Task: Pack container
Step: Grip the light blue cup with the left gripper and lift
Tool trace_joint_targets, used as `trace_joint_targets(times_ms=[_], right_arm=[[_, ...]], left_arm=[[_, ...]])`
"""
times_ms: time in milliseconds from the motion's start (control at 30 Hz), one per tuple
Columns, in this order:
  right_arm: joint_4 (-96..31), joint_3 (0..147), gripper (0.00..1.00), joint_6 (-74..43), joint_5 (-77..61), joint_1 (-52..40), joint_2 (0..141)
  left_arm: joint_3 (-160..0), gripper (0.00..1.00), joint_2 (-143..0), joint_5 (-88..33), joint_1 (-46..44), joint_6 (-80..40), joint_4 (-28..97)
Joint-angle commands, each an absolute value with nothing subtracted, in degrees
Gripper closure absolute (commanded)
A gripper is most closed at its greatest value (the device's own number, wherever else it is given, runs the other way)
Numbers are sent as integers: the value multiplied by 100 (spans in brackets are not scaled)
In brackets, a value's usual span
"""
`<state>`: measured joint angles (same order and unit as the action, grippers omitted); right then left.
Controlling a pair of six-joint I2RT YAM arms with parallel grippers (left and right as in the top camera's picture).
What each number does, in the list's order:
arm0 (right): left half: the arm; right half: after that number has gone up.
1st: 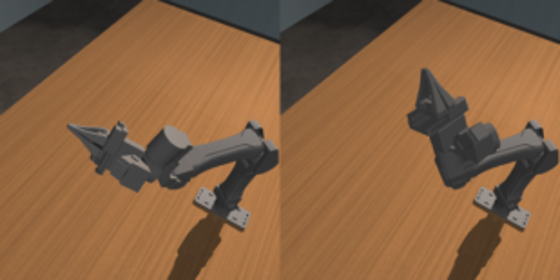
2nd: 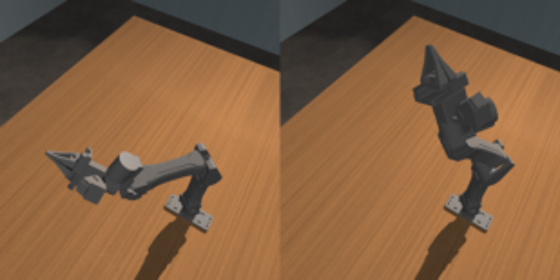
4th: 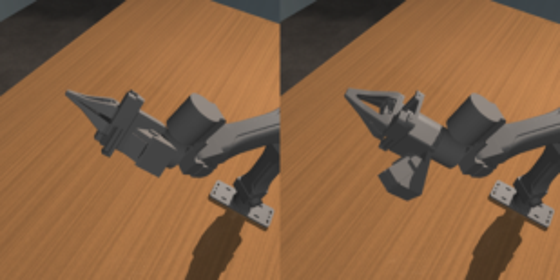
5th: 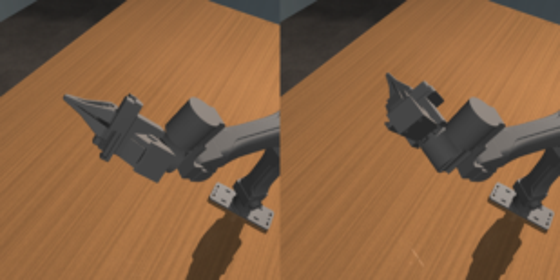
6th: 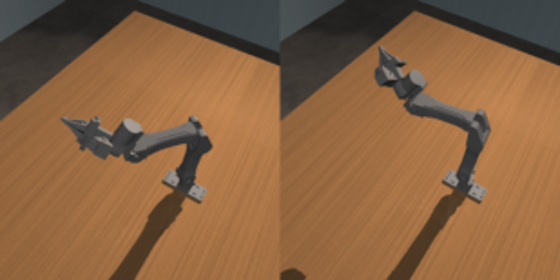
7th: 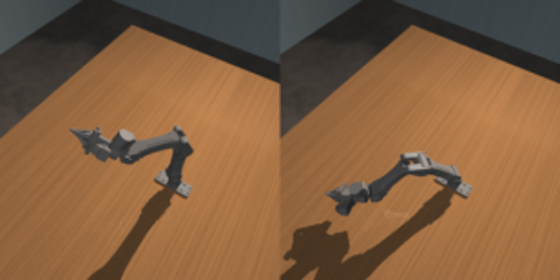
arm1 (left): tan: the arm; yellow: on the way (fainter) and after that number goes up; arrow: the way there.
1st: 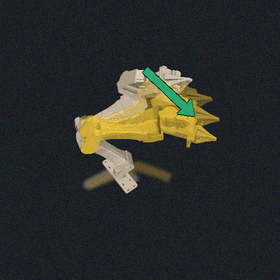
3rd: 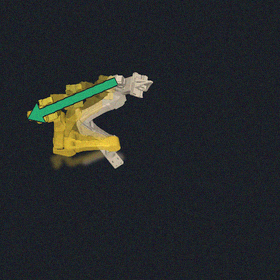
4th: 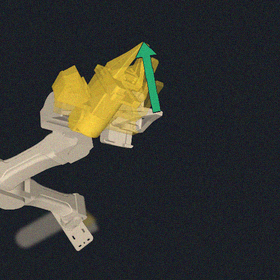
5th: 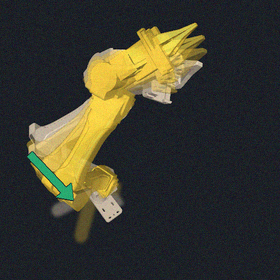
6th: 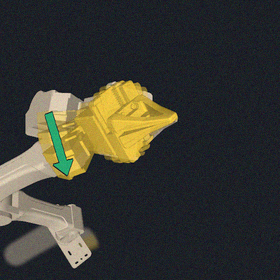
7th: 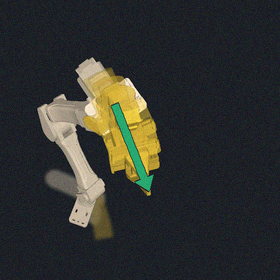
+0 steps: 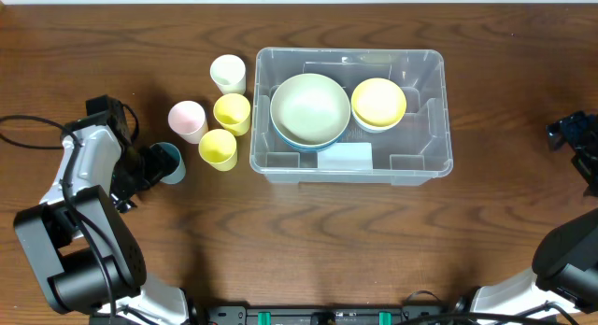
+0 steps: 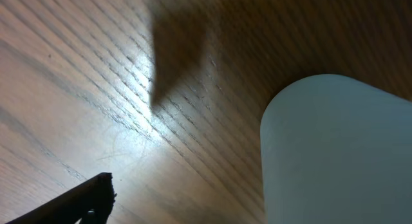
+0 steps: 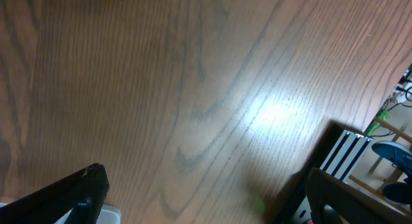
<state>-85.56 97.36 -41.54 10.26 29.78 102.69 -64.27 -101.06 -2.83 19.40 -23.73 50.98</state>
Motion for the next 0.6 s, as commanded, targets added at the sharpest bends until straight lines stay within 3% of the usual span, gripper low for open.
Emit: trace_joint_targets(times_ms=[0,167,333,567], right_arm=[[-8547,9719,1,-4239,1092,3000,10276],[-8547,9719,1,-4239,1092,3000,10276],[-8547,9719,1,-4239,1090,3000,10276],[-8547,9719,1,-4239,1090,3000,10276]], left_arm=[[-6458,14,-10121,-259,1959,-2296,5131],[-6512,56,-10073,-259,1959,-2298,5175],[-6517,88,-10055,-257,1959,-2298,5223],[-6847,94,-9850,-257,1959,-2298,5531]])
